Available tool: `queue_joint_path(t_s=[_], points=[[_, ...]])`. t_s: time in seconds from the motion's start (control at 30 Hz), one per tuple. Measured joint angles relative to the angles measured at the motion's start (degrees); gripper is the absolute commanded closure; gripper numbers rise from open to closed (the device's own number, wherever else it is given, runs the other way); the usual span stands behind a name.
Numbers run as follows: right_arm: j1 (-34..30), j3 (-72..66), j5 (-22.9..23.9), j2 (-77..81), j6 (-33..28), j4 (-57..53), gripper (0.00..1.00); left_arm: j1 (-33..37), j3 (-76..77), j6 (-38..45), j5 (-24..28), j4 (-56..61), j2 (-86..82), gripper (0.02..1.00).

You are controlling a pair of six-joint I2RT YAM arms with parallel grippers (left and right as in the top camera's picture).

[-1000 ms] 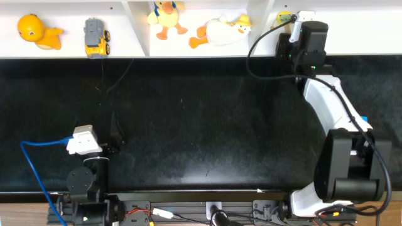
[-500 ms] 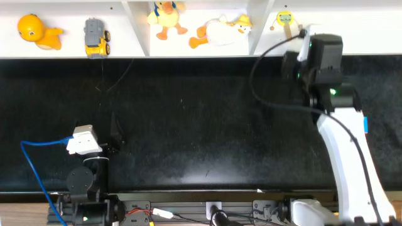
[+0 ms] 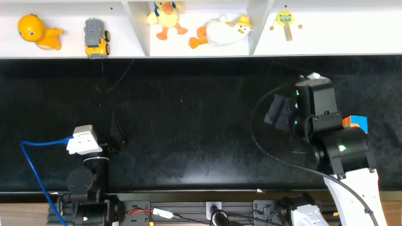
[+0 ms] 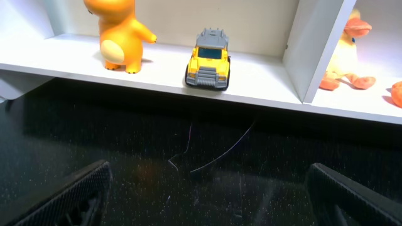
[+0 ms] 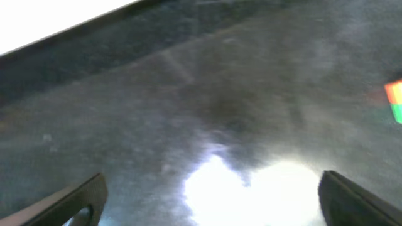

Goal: Store Toys

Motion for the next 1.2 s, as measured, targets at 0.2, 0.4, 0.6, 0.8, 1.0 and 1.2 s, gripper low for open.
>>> queue_joint_path(t_s=[0.2,0.4,0.6,0.8,1.0,1.2], points=[[-3.8,0.0,4.1,0.9,0.7,-0.7,0.005,0.0,0.0,0.0,0.0,0.0,0.0,0.02],[-15.8,0.0,5.1,4.2,-2.6,-1.2,0.005,0.0,0.0,0.0,0.0,0.0,0.0,0.02],[-26.9,0.0,5.3,4.7,-7.3,-2.2,0.007,0.0,0.0,0.0,0.0,0.0,0.0,0.02],[-33.4,0.0,4.6,4.7,-11.9,0.1,0.005,0.0,0.0,0.0,0.0,0.0,0.0,0.02],[-34.3,0.0,3.6,4.7,-14.1,0.8,0.005,0.0,0.0,0.0,0.0,0.0,0.0,0.02],[-34.3,0.0,3.4,4.7,-16.2,0.9,0.007,0.0,0.0,0.0,0.0,0.0,0.0,0.023]])
